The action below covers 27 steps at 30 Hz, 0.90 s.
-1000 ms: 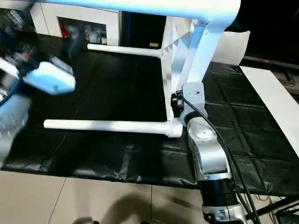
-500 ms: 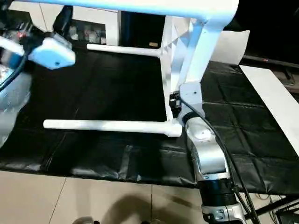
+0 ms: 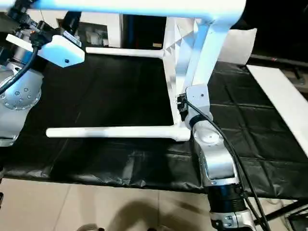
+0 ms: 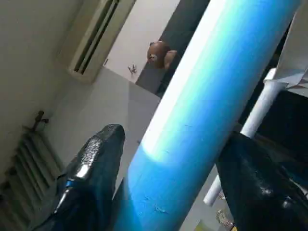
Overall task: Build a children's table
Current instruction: Flip table
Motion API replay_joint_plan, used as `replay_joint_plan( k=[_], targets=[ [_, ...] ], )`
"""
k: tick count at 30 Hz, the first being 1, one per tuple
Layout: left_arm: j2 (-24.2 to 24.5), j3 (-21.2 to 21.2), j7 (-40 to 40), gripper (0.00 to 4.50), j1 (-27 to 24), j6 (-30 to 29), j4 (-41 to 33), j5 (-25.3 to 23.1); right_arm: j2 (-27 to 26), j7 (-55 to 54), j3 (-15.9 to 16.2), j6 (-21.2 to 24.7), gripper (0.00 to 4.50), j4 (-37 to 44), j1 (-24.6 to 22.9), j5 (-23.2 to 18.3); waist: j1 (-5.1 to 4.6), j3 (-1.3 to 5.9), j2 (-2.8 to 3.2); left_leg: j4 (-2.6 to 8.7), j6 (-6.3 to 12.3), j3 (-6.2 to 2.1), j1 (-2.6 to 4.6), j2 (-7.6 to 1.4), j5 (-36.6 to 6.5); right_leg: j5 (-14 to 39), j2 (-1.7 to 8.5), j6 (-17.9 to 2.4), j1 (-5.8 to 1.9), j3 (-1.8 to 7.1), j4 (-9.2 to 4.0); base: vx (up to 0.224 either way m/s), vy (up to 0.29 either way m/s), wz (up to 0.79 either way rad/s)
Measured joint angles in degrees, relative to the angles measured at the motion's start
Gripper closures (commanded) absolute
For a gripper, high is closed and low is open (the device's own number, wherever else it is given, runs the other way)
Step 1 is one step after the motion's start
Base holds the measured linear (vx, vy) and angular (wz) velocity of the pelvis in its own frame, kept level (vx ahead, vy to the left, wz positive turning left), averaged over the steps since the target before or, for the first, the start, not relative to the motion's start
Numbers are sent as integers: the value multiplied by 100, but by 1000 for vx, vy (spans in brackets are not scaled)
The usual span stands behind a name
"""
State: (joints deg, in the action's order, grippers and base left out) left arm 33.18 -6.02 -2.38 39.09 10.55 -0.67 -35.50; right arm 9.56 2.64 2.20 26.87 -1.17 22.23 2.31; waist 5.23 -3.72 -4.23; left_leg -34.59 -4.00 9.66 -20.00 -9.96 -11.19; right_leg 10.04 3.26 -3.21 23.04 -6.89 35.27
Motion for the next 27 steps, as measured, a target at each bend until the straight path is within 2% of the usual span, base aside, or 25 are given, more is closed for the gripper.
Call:
replay_joint_plan(
  k=[2,5,9,10,12,15,18,23,24,26,27],
  targets=[
    [20,-2,216,174,25,5,5,77,82,19,2,3,237,-6,1,1,14,-1,16,-1,0,0,1,0,0,0,0,0,0,0,-1,0,0,0],
    [-21,11,538,195,51,-38,-32,279,239,59,6,3,237,-52,40,10,44,1,71,-7,1,2,0,5,0,0,7,1,-1,0,0,0,0,0],
    [-73,34,866,208,40,-242,-133,471,626,294,8,-10,237,-341,377,11,63,21,194,-7,3,9,-6,11,0,-1,13,4,2,4,1,0,0,0],
    [-90,62,932,211,33,-295,-160,549,711,349,15,-19,237,-393,457,16,72,22,209,-3,3,10,-9,11,1,0,13,5,2,3,3,0,0,0],
    [-144,133,1099,216,-6,-438,-232,724,991,561,51,-100,237,-572,698,28,98,20,250,1,12,13,-10,11,6,1,13,4,11,3,5,0,0,0],
    [-317,343,1610,218,-2,-892,-490,1352,1699,1210,68,-226,237,-957,1294,28,138,9,304,0,36,28,-17,21,16,1,29,5,21,7,10,0,0,0],
    [-403,615,2138,221,45,-1541,-826,2088,2408,1847,59,-462,237,-1134,1927,146,219,9,293,15,43,30,-14,16,16,17,25,8,4,1,14,0,0,0],
    [-474,848,2602,232,67,-2403,-1157,2693,2807,2449,61,-825,237,-1602,2505,212,271,19,258,-9,47,29,-9,12,19,17,23,10,-2,-2,21,0,0,0],
    [-513,914,2656,237,100,-2607,-1226,2747,2875,2585,60,-897,181,-1722,2662,184,269,19,258,-18,48,28,-9,12,18,16,25,11,0,-2,18,0,0,0],
    [-568,1034,2697,239,103,-2879,-1301,2870,2984,2873,60,-1135,164,-1829,2807,165,272,24,244,-28,49,27,-8,12,18,14,26,13,0,-2,18,0,0,0],
    [-575,1130,2708,239,100,-3018,-1312,2917,3046,3113,59,-1374,164,-1907,2881,117,272,31,218,-29,50,26,-8,9,18,14,25,14,0,-5,19,0,0,0]
  ],
)
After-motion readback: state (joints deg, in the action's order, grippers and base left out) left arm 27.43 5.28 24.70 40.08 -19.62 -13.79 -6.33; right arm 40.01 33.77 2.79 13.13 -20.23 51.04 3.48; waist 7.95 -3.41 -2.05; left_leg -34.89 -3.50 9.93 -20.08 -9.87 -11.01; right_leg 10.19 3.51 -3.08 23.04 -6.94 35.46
